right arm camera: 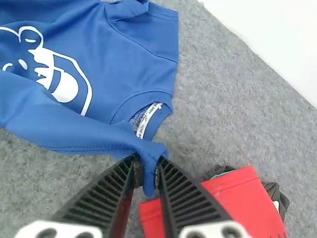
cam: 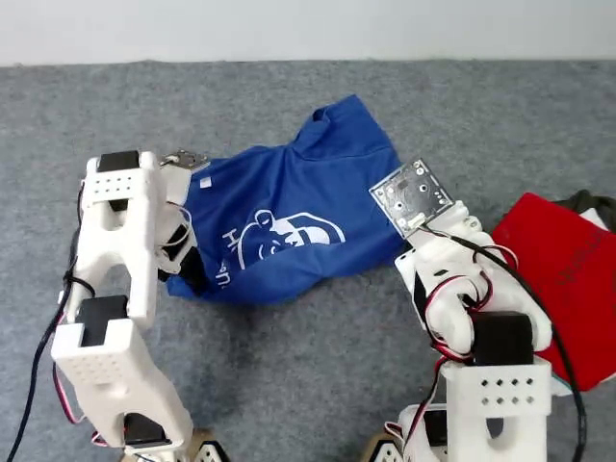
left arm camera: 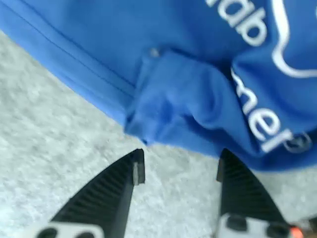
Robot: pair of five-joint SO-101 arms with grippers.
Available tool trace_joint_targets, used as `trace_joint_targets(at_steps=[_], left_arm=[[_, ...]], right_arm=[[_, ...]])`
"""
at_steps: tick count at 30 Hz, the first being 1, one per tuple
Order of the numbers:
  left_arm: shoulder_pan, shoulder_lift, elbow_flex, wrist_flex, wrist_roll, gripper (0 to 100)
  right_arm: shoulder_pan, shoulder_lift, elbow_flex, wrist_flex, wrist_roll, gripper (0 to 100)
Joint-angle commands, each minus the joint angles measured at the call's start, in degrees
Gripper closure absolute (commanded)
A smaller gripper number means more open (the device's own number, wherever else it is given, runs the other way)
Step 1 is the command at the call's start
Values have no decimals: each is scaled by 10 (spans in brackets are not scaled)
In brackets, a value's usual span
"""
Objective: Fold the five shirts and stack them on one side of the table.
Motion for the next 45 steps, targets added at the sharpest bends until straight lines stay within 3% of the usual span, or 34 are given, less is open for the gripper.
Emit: trace_joint_targets(at_steps=[1,13,20,28,38,45], left_arm=[[3,-32,13,-69,-10,758],[3,15,24,-101,-14,765],[4,28,23,-108,-15,968],[7,8,22,-105,-14,987],[5,-236,24,53,-14,987],[-8,-439,112,61,-11,987]], right_arm=[[7,0,-4,-10,-5,987],[11,0,-4,-9,-5,987],[11,0,-3,-9,-5,987],[11,0,-2,-9,-6,987],[12,-15,-54,2,-65,987],[12,-36,-244,119,-69,987]])
